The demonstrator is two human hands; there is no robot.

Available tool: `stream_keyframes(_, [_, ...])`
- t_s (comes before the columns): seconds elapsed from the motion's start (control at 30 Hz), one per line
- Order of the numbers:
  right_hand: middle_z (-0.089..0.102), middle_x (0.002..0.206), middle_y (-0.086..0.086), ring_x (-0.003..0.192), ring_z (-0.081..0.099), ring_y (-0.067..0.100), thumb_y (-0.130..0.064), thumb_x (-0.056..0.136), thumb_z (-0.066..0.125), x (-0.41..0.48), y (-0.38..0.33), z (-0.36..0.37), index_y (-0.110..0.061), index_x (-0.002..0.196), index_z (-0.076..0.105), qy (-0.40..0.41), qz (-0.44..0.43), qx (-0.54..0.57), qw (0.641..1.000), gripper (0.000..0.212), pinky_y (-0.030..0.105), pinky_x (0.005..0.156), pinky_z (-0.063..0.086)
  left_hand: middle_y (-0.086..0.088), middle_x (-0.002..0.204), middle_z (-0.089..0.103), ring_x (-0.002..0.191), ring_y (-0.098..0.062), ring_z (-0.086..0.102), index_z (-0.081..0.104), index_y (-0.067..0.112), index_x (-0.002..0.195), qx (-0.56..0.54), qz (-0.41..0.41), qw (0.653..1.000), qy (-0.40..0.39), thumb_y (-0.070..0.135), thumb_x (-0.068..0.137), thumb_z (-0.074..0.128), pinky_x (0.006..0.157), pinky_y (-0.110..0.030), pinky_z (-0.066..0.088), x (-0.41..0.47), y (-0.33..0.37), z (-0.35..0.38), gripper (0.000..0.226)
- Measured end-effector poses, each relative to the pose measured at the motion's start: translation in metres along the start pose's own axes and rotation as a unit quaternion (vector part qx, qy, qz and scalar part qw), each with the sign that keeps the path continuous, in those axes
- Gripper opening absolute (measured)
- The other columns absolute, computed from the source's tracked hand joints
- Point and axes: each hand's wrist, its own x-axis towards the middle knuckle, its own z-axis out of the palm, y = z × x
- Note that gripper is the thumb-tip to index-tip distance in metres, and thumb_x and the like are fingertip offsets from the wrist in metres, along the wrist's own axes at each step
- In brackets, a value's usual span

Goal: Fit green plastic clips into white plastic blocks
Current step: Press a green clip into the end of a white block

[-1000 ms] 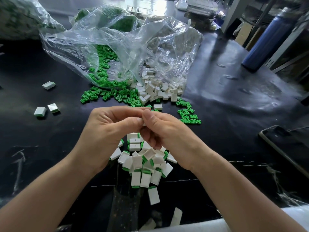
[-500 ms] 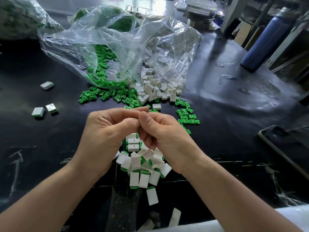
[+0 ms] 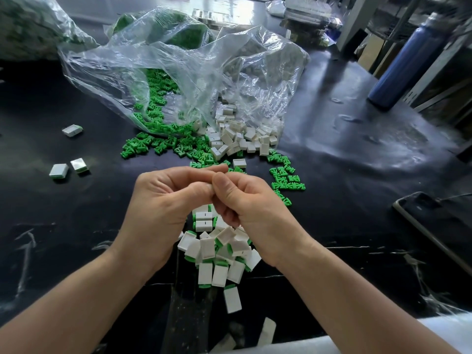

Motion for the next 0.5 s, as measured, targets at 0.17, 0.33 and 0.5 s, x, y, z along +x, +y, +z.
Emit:
stream_keyframes(0.17, [0.045,0.053,-0.012,0.047,0.039,0.000,-0.031,0.096,0.043,0.0008,-0.0015,-0.0004,-0.022,0.065,0.053,-0.001,0.014,-0.003,1.000,0.034,0.015,0.050,0.033,-0.024,0.073,0.067,0.069,-0.020,0.070,0.076,0.011,0.070,-0.013,0.009,1.000,-0.024,0.002,0.057,0.071,0.064,-0.023,0.056,-0.0007,0.0043,0.0015,0.017])
stream_keyframes(0.33, [0.050,0.049,-0.008,0.043,0.041,0.004,-0.040,0.096,0.035,0.0022,-0.0057,-0.0057,-0.015,0.062,0.053,-0.013,0.041,0.044,0.998,0.047,0.014,0.043,0.033,-0.027,0.062,0.060,0.048,-0.023,0.060,0.074,0.006,0.078,-0.043,0.009,0.998,-0.045,0.012,0.072,0.058,0.052,-0.025,0.052,0.0011,0.0035,0.0048,0.018])
stream_keyframes(0.5, [0.055,0.055,-0.004,0.047,0.045,0.006,-0.033,0.097,0.039,0.0051,-0.0041,-0.0098,-0.014,0.066,0.058,-0.011,0.055,0.051,0.997,0.041,0.017,0.044,0.033,-0.011,0.066,0.067,0.058,-0.018,0.061,0.077,0.019,0.075,-0.041,-0.017,0.999,-0.021,0.015,0.069,0.059,0.056,-0.020,0.052,0.0041,-0.0008,0.0012,0.019])
